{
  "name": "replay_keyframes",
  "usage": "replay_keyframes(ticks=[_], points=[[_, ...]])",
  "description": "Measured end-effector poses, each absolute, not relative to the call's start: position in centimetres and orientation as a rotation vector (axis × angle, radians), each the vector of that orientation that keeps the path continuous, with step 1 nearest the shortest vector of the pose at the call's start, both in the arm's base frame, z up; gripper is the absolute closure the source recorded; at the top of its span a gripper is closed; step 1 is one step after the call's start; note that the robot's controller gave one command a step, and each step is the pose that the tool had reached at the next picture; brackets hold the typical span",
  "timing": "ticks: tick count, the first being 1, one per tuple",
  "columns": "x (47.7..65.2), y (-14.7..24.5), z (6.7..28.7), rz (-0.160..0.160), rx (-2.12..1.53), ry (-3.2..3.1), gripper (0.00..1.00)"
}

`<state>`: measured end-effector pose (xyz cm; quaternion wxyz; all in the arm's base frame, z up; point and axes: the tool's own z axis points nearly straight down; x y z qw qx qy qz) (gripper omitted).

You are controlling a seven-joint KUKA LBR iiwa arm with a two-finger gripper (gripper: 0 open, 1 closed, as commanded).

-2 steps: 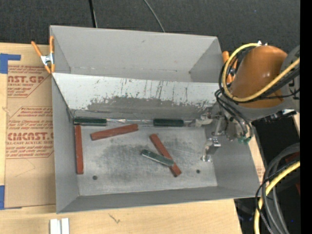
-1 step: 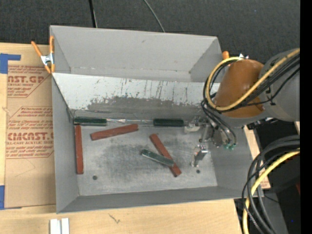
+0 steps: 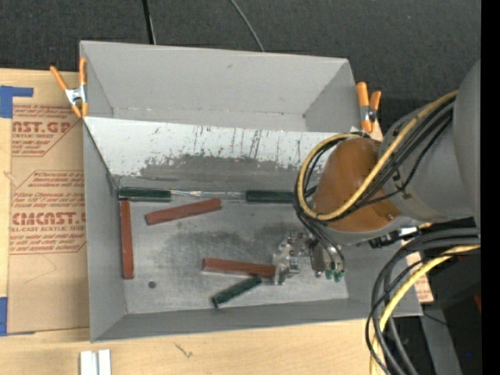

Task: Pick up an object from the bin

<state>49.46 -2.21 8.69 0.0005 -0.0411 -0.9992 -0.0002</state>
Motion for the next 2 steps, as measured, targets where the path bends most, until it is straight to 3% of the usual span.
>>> replay_keyframes(ticks=[1,2], points=[[49.5,-2.2,8.7,-0.001,-0.129,-3.138,1.00],[50.4,1.1,21.0,-0.001,-0.123,-3.140,1.00]])
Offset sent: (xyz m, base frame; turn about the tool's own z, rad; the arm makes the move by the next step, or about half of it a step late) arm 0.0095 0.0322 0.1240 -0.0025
